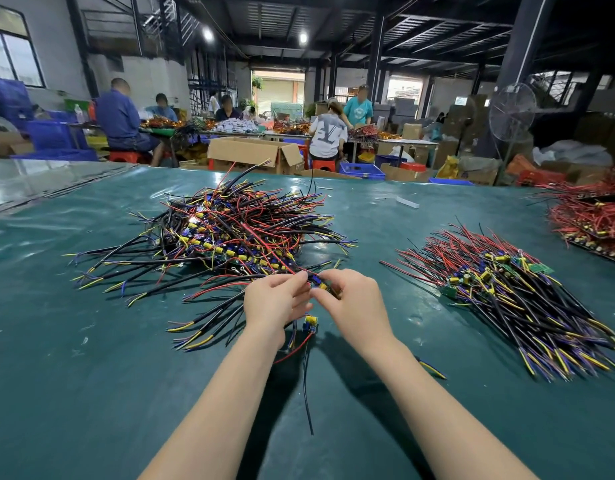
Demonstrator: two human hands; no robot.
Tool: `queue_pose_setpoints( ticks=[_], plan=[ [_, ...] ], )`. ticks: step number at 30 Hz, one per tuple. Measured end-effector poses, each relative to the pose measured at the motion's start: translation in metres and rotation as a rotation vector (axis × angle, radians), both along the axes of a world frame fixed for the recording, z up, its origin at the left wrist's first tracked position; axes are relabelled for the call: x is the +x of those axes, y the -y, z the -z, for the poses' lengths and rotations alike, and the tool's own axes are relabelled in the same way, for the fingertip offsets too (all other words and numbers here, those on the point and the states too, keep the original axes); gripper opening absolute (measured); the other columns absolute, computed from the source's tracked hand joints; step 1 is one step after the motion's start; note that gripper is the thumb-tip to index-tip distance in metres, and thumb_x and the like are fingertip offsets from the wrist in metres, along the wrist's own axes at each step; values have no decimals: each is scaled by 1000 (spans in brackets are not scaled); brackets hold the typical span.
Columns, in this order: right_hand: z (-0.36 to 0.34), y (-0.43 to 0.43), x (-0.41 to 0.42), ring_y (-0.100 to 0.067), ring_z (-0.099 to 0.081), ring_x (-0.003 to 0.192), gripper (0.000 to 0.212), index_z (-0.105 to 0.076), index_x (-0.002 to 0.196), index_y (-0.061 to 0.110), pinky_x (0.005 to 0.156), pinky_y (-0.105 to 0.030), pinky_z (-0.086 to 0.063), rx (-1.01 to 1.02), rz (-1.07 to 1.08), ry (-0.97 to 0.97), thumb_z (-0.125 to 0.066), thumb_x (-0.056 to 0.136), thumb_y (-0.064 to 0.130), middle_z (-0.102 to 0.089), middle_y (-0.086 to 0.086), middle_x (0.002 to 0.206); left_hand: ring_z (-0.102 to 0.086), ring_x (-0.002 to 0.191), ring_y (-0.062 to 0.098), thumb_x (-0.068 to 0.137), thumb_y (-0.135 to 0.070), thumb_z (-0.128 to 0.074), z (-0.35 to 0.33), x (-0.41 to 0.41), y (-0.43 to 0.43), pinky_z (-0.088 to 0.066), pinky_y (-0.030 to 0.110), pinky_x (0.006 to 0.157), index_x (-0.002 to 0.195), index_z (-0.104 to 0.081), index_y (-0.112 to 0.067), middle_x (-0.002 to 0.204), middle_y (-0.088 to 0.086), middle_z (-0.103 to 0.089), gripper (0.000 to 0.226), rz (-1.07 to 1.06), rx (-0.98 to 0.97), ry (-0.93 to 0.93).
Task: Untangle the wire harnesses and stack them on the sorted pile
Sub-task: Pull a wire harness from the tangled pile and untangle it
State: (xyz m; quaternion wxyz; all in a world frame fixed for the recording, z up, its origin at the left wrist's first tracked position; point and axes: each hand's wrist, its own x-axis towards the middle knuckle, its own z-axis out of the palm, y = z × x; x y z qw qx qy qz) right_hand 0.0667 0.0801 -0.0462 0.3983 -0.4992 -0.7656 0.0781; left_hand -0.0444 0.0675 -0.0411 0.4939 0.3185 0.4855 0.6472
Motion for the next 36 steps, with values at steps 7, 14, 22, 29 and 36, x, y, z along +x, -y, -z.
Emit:
queue_pose_setpoints(
  ticks=[7, 14, 22, 29, 36],
  plan=[
    [2, 0, 1, -24, -51, 77, 19, -69, 99, 11, 70, -32, -35, 44, -42, -39, -59, 88, 23, -60, -6, 78, -61, 61, 11, 85, -3, -62, -3, 2, 0, -53, 17, 49, 69, -60, -6, 53, 0, -64, 17, 34, -41, 95],
    [-4, -1, -3, -19, -34, 52, 21, -65, 73, -3, 55, -35, -36, -179, -150, -261, -60, 83, 15, -40, -7, 52, -57, 68, 10, 81, -3, -67, -4, -7, -4, -53, 16, 50, 74, -62, -4, 66, 3, -65, 8, -33, -38, 62],
    [-5, 5, -6, -20, -30, 53, 28, -52, 58, -5, 53, -35, -36, -210, -131, -244, -59, 78, 13, -33, -9, 51, -58, 65, 15, 81, -3, -67, -3, -20, -6, -52, 21, 51, 63, -62, -9, 68, 5, -61, 20, -255, -20, -124],
    [-4, 10, -8, -17, -24, 54, 29, -53, 56, 0, 54, -32, -25, -73, -147, -86, -60, 79, 16, -32, -4, 48, -55, 63, 9, 86, -3, -58, -9, -39, -8, -51, 18, 46, 66, -54, -8, 68, 3, -57, 21, -335, -120, 375],
    [0, 12, -9, -19, -23, 55, 45, -27, 49, 16, 55, -35, -20, 9, -143, 86, -60, 79, 20, -26, -2, 47, -52, 60, 8, 94, -13, -48, -13, -60, -4, -51, 22, 60, 69, -54, -5, 68, -2, -53, 27, -282, -141, 856]
  ],
)
